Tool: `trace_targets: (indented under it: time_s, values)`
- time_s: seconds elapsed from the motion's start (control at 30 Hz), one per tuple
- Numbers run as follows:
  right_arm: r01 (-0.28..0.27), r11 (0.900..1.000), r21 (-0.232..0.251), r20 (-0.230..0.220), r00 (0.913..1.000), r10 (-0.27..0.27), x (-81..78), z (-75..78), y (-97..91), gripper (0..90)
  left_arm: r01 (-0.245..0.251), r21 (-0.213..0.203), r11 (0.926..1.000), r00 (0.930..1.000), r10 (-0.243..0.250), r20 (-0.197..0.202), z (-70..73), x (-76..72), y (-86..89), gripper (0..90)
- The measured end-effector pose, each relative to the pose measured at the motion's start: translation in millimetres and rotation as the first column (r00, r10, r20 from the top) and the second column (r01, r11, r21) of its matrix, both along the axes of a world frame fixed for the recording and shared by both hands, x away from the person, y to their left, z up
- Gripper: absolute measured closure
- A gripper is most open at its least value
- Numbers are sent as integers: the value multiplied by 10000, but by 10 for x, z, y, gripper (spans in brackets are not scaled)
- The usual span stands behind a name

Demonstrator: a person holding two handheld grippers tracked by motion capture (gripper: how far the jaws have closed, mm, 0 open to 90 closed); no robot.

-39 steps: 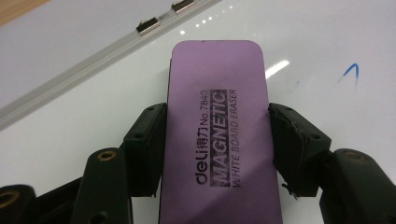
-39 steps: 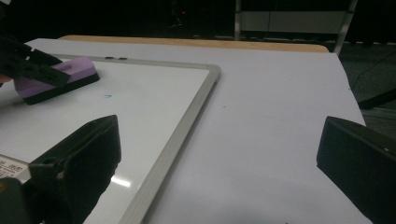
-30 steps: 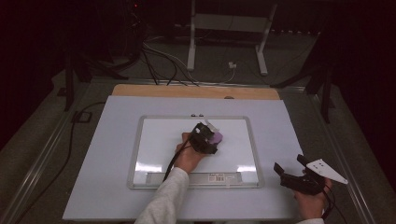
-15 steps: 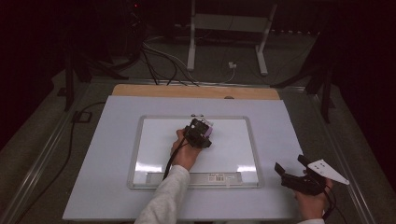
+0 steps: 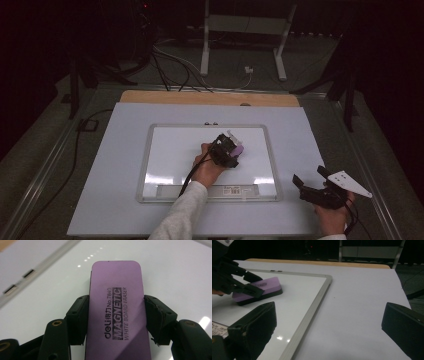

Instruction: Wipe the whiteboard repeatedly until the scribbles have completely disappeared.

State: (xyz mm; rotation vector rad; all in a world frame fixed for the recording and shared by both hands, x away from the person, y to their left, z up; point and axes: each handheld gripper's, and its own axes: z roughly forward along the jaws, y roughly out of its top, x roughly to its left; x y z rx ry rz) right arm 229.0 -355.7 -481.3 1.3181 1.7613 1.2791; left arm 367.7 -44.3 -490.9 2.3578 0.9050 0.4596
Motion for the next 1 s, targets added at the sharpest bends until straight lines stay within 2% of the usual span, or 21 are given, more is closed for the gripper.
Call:
trace_targets:
  time_s: [0.1,0.17,0.2,0.37,0.53,0.63,0.87,0.97,1.0]
  values:
    - [96,9999,67,13,10000,-96,-7,2,-29,1,-591,-76,9982,9982,591,-57,-5,-4,137,419]
    - [161,9998,114,-9,9999,-161,-10,-2,-57,1,-1109,-158,9937,9937,1106,-160,-8,15,304,419]
    - [194,9997,141,-12,9998,-194,-11,-4,-65,1,-1469,-125,9891,9890,1467,-171,-6,23,413,419]
    - [177,9998,83,-26,9998,-177,-18,0,-50,1,-2285,-83,9735,9735,2284,-150,-7,14,782,419]
    - [154,9999,45,-38,9999,-154,-11,-5,-37,1,-3160,-163,9486,9487,3159,-89,-18,-31,1081,419]
    - [177,9998,84,-46,9998,-177,-12,-4,-43,1,-3486,-112,9372,9372,3486,-79,-15,-61,1180,419]
    - [174,9998,107,-29,9998,-174,-14,-2,-47,1,-3899,51,9208,9208,3899,38,-9,-180,1349,418]
    - [165,9998,109,-41,9999,-165,-12,-4,-44,1,-4253,27,9051,9050,4252,111,-13,-245,1471,418]
    - [154,9998,97,-39,9999,-154,-12,-4,-42,1,-4321,23,9018,9018,4321,93,-13,-257,1498,418]
